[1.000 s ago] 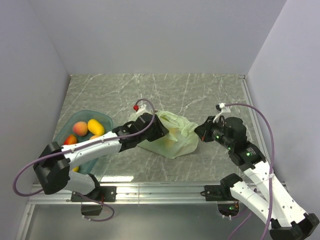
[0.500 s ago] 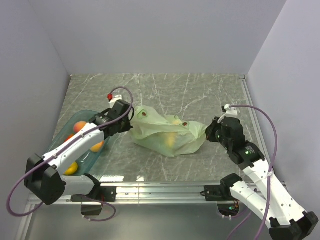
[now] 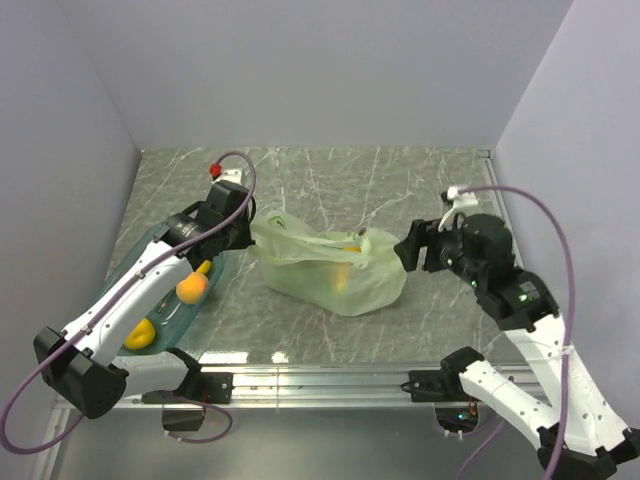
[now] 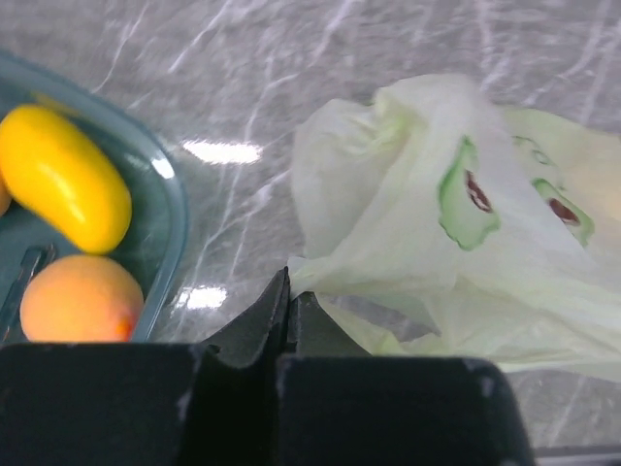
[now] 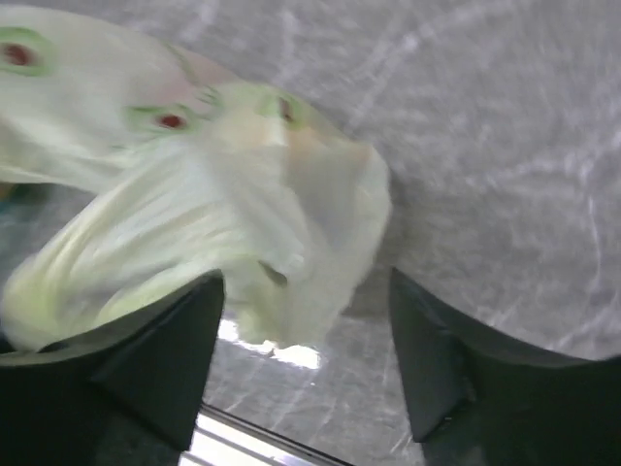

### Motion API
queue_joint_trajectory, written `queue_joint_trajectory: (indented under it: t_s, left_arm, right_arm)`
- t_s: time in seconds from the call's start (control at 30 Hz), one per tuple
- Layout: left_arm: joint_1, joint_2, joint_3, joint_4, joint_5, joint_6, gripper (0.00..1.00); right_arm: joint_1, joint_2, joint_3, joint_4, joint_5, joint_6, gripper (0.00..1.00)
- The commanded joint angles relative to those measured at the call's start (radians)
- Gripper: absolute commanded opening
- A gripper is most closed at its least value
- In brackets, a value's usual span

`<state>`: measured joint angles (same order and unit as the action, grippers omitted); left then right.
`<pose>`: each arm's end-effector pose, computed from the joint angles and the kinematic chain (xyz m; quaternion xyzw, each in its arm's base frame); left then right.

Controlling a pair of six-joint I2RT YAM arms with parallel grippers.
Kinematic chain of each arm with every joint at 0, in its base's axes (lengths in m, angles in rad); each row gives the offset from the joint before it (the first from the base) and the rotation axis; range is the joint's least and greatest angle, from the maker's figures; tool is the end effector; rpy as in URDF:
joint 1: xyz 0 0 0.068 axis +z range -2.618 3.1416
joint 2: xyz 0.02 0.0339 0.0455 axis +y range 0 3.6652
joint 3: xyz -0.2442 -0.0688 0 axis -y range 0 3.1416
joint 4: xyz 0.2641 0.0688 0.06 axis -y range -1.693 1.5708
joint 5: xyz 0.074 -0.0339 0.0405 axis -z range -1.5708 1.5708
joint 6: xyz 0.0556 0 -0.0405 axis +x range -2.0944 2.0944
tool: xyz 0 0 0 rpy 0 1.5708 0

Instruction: Untie the knot of the plastic bag and take out the fruit

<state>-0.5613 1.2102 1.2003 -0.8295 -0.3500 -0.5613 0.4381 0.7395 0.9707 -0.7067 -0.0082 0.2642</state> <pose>0.2496 -0.1344 0.3054 -0.0623 0.9196 -0.0498 0.3847 0.1792 0.0845 0.3377 -0.0763 0.8503 0.1824 0.4877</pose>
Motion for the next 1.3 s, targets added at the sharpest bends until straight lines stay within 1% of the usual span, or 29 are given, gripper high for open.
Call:
queue_joint_trajectory:
  t_s: [0.0, 0.17, 0.2, 0.23, 0.27, 0.33, 0.37, 0.47, 0.5, 0.53, 0.7, 0.8, 0.87, 0.93, 0.97, 1.07, 1.13, 1.17, 1.2, 1.23, 1.27]
  left_arm:
    - [0.001, -0.002, 0.08, 0.038, 0.103, 0.089, 0.02]
    - [0.0, 0.025, 0.12, 0.024, 0.128, 0.132, 0.04]
    - [0.001, 0.028, 0.127, 0.023, 0.131, 0.149, 0.04]
    - [0.001, 0.034, 0.133, 0.021, 0.135, 0.155, 0.04]
    - [0.0, 0.035, 0.136, 0.017, 0.135, 0.161, 0.04]
    - [0.001, 0.04, 0.148, 0.018, 0.143, 0.178, 0.06]
    - [0.001, 0.04, 0.151, 0.024, 0.155, 0.181, 0.06]
    - [0.0, 0.038, 0.156, 0.035, 0.19, 0.19, 0.06]
    - [0.001, 0.034, 0.153, 0.038, 0.197, 0.195, 0.07]
    - [0.001, 0.031, 0.151, 0.043, 0.207, 0.199, 0.07]
    - [0.0, 0.006, 0.104, 0.073, 0.244, 0.233, 0.08]
    - [0.0, -0.003, 0.087, 0.081, 0.266, 0.257, 0.09]
    - [0.001, -0.015, 0.052, 0.119, 0.275, 0.27, 0.08]
    - [0.001, -0.035, 0.036, 0.145, 0.298, 0.285, 0.08]
    - [0.001, -0.041, 0.021, 0.153, 0.31, 0.293, 0.08]
    - [0.001, -0.07, -0.017, 0.196, 0.362, 0.319, 0.09]
    - [0.001, -0.093, -0.033, 0.214, 0.376, 0.327, 0.09]
    - [0.0, -0.098, -0.039, 0.228, 0.391, 0.337, 0.13]
    - [0.0, -0.106, -0.039, 0.23, 0.402, 0.345, 0.16]
    - [0.001, -0.11, -0.039, 0.233, 0.414, 0.356, 0.19]
    - [0.0, -0.113, -0.035, 0.236, 0.434, 0.369, 0.27]
  right_arm:
    - [0.019, 0.055, 0.217, -0.055, -0.165, -0.14, 0.82]
    - [0.146, 0.227, 0.409, -0.059, -0.268, -0.242, 0.88]
    - [0.171, 0.262, 0.44, -0.075, -0.271, -0.255, 0.89]
    - [0.191, 0.34, 0.471, -0.092, -0.271, -0.29, 0.89]
    - [0.221, 0.383, 0.5, -0.111, -0.271, -0.336, 0.89]
    - [0.231, 0.492, 0.56, -0.142, -0.254, -0.367, 0.89]
    - [0.231, 0.521, 0.563, -0.137, -0.247, -0.378, 0.89]
    - [0.231, 0.601, 0.528, -0.045, -0.173, -0.395, 0.89]
    - [0.229, 0.619, 0.523, -0.034, -0.118, -0.399, 0.89]
    - [0.229, 0.653, 0.519, -0.022, -0.098, -0.401, 0.89]
    - [0.222, 0.71, 0.479, 0.07, 0.005, -0.404, 0.89]
    - [0.212, 0.736, 0.459, 0.094, 0.007, -0.41, 0.88]
    - [0.203, 0.748, 0.441, 0.11, 0.054, -0.413, 0.86]
    - [0.199, 0.745, 0.425, 0.121, 0.065, -0.424, 0.85]
    - [0.192, 0.742, 0.409, 0.125, 0.062, -0.425, 0.84]
    - [0.182, 0.745, 0.366, 0.139, 0.01, -0.437, 0.73]
    - [0.182, 0.765, 0.344, 0.142, -0.047, -0.436, 0.7]
    - [0.182, 0.773, 0.333, 0.141, -0.07, -0.428, 0.69]
    - [0.182, 0.785, 0.329, 0.144, -0.126, -0.418, 0.62]
    - [0.182, 0.788, 0.324, 0.15, -0.148, -0.389, 0.55]
    - [0.18, 0.791, 0.315, 0.156, -0.168, -0.372, 0.47]
